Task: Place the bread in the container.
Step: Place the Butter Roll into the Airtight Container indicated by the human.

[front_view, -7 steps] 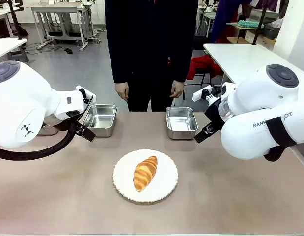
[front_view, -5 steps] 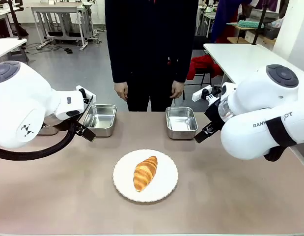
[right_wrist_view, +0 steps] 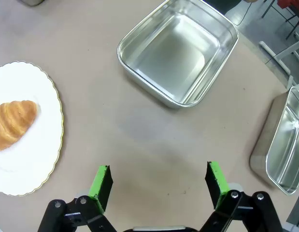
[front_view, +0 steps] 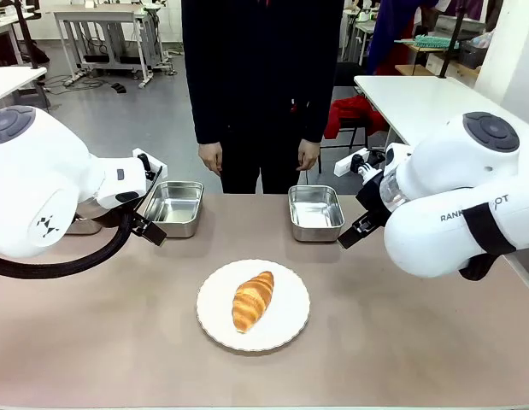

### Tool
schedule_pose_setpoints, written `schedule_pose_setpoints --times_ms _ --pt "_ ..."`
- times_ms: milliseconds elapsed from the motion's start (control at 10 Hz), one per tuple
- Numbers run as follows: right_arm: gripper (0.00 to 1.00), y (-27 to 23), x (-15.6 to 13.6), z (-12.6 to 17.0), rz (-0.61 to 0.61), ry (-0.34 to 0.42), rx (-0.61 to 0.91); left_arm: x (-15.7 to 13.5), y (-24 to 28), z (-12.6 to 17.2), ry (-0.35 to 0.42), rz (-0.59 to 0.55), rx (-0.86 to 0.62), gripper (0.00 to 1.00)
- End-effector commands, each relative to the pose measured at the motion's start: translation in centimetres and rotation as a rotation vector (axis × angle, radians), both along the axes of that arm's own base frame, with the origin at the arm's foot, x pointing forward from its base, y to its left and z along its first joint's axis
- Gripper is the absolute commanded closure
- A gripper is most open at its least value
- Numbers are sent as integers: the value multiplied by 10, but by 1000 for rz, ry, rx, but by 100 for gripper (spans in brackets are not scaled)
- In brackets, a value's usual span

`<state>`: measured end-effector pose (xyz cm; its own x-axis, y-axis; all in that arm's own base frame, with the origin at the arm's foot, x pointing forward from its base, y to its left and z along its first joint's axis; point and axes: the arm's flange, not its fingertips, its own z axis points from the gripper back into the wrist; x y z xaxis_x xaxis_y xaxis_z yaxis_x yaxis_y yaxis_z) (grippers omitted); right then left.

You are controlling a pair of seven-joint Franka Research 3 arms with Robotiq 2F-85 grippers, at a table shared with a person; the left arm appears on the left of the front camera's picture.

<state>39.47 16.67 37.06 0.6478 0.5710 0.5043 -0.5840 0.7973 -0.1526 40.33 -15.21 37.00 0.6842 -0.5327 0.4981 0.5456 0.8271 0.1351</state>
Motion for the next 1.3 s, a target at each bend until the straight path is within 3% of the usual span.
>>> schedule_pose_setpoints --times_ms 0,100,200,300,400,700,900,1100,1200 --pt "0 0 0 0 0 0 1 0 0 0 0 0 0 0" --pt "0 0 0 0 0 0 0 0 0 0 0 0 0 0" --pt "0 4 19 30 23 -20 31 0 0 0 0 0 0 0" --pt "0 4 45 63 28 -23 59 21 12 29 43 -43 -53 0" --pt "0 -7 70 103 4 -36 60 37 28 61 29 -39 -53 0" --pt "0 -76 88 180 63 -7 174 63 95 129 70 -84 -117 0" --pt "0 -149 74 203 151 -36 273 66 164 167 67 -262 -187 0" --pt "0 -194 54 195 240 -84 301 65 227 173 58 -416 -243 0" --pt "0 -211 47 189 246 -104 332 61 249 173 16 -458 -266 0"
